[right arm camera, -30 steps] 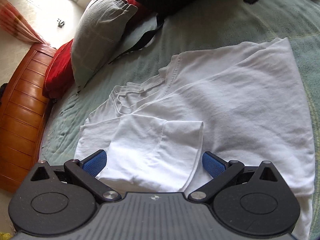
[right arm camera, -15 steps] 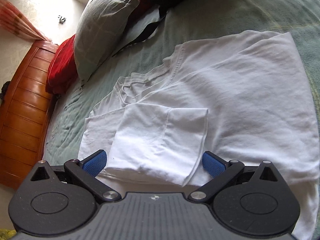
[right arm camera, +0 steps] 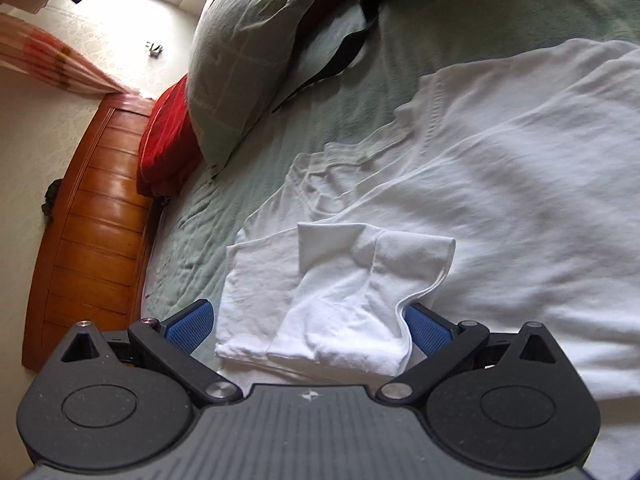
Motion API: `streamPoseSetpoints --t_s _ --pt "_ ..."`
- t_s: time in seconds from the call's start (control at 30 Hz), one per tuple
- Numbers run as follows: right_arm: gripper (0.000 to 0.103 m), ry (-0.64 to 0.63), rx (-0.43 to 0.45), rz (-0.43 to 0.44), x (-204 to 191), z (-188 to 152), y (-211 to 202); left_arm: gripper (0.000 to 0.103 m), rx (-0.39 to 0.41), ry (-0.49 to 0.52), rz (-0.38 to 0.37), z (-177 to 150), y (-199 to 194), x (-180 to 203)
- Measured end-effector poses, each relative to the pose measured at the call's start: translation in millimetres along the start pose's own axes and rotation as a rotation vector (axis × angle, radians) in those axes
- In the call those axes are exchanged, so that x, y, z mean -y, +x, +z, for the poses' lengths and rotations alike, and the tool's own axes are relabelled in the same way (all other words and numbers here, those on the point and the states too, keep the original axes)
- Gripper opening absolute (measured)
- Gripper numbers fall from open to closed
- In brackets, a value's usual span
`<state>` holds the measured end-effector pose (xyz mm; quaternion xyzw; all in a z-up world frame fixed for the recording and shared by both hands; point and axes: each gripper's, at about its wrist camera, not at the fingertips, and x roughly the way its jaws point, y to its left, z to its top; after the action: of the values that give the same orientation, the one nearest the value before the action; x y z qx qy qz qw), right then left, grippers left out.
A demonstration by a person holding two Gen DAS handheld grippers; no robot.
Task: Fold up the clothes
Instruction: 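Open the right gripper and lift it off the sleeve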
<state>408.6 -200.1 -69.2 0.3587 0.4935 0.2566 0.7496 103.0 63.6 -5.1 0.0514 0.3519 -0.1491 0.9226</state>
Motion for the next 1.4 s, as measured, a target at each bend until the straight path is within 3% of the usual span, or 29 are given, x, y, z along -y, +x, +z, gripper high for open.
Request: streamPoseSetpoints --t_s 0.47,0.77,1.0,1.3,1.4 --pt "0.103 -0.109 -0.113 0.081 -68 5 86 0.102 0.014 -0.044 0.060 0 -9 -20" --pt "0.103 -0.211 -0.165 0.213 -112 0 102 0.102 0.021 -0.064 0.083 3 -9 -28" --pt "0.103 -0.258 -0.146 0.217 -106 -2 82 0.102 0.024 -0.048 0.067 6 -6 -23" --pt "0.103 -0.227 -0.198 0.109 -89 -14 147 0.102 0.012 -0.065 0.082 -1 -8 -24" --pt "0.103 -0.235 -0.187 0.110 -95 -17 149 0.102 0.009 -0.072 0.091 -2 -11 -27"
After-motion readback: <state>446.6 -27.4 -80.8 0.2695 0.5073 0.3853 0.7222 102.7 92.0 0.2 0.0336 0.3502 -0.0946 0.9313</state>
